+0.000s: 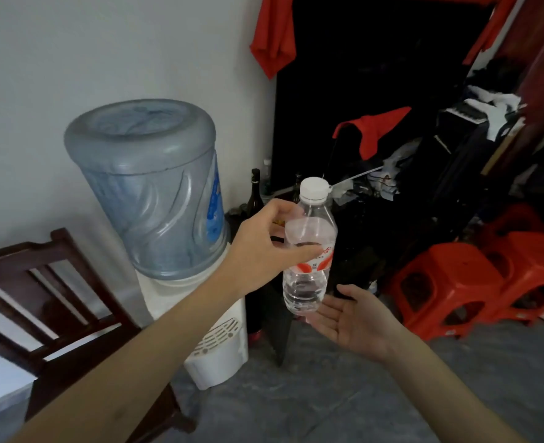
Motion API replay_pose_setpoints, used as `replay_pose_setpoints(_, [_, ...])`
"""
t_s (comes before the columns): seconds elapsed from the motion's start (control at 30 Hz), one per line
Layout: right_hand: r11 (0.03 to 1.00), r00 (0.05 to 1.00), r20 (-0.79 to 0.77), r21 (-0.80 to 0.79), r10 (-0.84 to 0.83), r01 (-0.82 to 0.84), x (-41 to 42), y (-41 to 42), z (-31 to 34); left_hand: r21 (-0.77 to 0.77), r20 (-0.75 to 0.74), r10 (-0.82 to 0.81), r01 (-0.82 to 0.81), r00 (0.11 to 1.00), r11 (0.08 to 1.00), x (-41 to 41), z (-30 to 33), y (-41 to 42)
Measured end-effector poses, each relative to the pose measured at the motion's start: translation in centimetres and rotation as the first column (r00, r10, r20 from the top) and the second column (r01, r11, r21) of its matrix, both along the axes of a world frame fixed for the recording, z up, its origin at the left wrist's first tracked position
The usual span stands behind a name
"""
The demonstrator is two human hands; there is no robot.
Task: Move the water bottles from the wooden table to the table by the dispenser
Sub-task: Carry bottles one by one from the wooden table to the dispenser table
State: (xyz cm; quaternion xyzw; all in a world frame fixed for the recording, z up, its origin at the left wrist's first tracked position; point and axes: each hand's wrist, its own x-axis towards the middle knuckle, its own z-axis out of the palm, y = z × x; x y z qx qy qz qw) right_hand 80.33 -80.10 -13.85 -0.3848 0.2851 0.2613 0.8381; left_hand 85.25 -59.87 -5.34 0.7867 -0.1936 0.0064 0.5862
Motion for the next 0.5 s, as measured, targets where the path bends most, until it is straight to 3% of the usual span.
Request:
replay_pose_setpoints(0.33, [0.985,0.986,-0.043,0.070,0.159,-0.156,13.3,-7.4,-3.3,-0.037,-0.038,0.129,-0.130,0.991,0.991,10.0,-3.1,-6.3])
replay_pose_setpoints(0.5, [0.966,0.964,-0.103,0.112,0.244,-0.232,20.9,-12.4,-4.7,-0.055,-0.128,0.241,-0.249,0.962,0.967,15.5,-5.0,-10.9])
